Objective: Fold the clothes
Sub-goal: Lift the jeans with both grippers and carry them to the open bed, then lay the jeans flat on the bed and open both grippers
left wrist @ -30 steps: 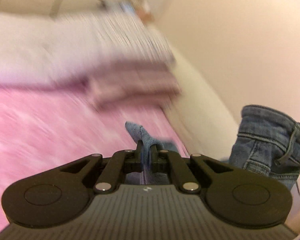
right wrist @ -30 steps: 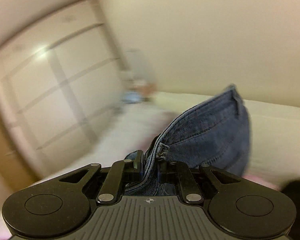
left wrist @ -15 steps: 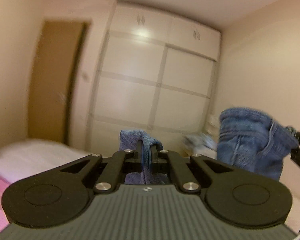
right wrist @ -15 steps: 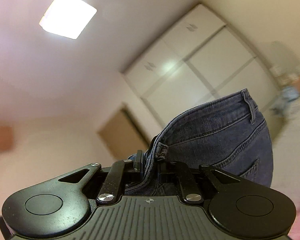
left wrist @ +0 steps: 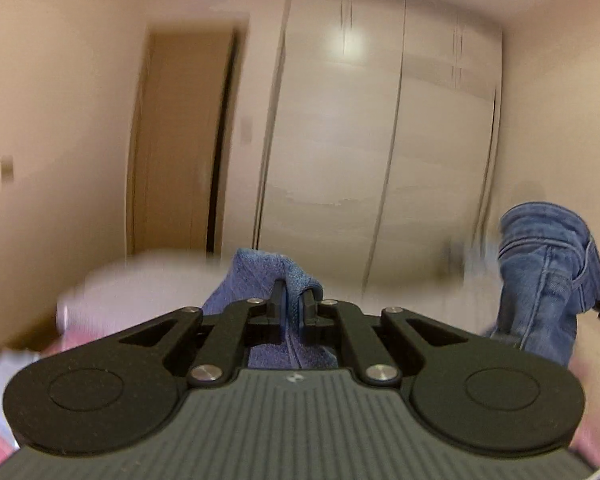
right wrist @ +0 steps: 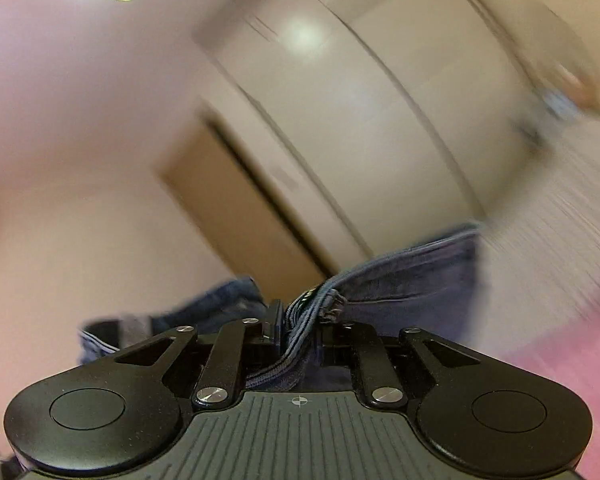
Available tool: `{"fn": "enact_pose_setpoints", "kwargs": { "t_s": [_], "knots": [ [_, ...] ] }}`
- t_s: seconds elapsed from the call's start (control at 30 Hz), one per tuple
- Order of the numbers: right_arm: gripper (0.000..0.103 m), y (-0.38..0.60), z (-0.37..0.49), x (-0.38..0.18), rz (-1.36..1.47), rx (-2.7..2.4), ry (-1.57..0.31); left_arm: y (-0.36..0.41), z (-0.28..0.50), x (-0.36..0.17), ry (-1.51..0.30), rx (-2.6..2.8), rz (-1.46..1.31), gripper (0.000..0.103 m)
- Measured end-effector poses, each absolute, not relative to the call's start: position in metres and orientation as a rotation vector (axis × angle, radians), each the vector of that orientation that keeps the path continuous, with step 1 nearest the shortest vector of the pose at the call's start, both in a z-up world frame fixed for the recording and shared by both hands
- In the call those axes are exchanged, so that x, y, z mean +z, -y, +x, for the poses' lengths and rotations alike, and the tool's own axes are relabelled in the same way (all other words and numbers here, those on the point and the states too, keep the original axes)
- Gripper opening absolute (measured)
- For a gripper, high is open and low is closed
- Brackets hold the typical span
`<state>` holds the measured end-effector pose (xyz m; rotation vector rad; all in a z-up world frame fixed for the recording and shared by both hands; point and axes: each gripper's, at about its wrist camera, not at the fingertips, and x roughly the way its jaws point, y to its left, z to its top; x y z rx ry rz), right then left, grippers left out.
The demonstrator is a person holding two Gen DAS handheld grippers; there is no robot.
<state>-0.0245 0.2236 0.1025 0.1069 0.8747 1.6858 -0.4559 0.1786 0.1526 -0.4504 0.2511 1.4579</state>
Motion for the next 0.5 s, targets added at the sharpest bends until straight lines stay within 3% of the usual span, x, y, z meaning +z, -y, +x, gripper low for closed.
{"fn": "enact_pose_setpoints", "kwargs": {
  "t_s": [0.07, 0.17, 0.23, 0.33, 0.5],
  "knots": [
    [0.030, -0.215, -0.006, 0.022, -0.160, 1.475, -1.008, -0.176, -0.445, 0.081, -0.416, 1.462, -0.600, 0.017],
    [0.030, -0.173, 0.026, -0.081, -0.458, 1.235, -1.132, -0.172, -0.428, -0.026, -0.665, 1.447, -0.824, 0.015],
    [0.031, -0.135, 0.030, -0.105, -0.509, 1.198, -1.197, -0.131, -0.435, -0.074, -0.752, 1.467, -0.955, 0.012],
    [0.033, -0.099, 0.042, -0.106, -0.556, 1.214, -1.258, -0.089, -0.434, -0.093, -0.773, 1.435, -1.077, 0.013],
    [0.035, -0.034, 0.003, -0.089, -0.653, 1.329, -1.175, -0.036, -0.407, -0.084, -0.821, 1.413, -1.045, 0.013]
  ]
}}
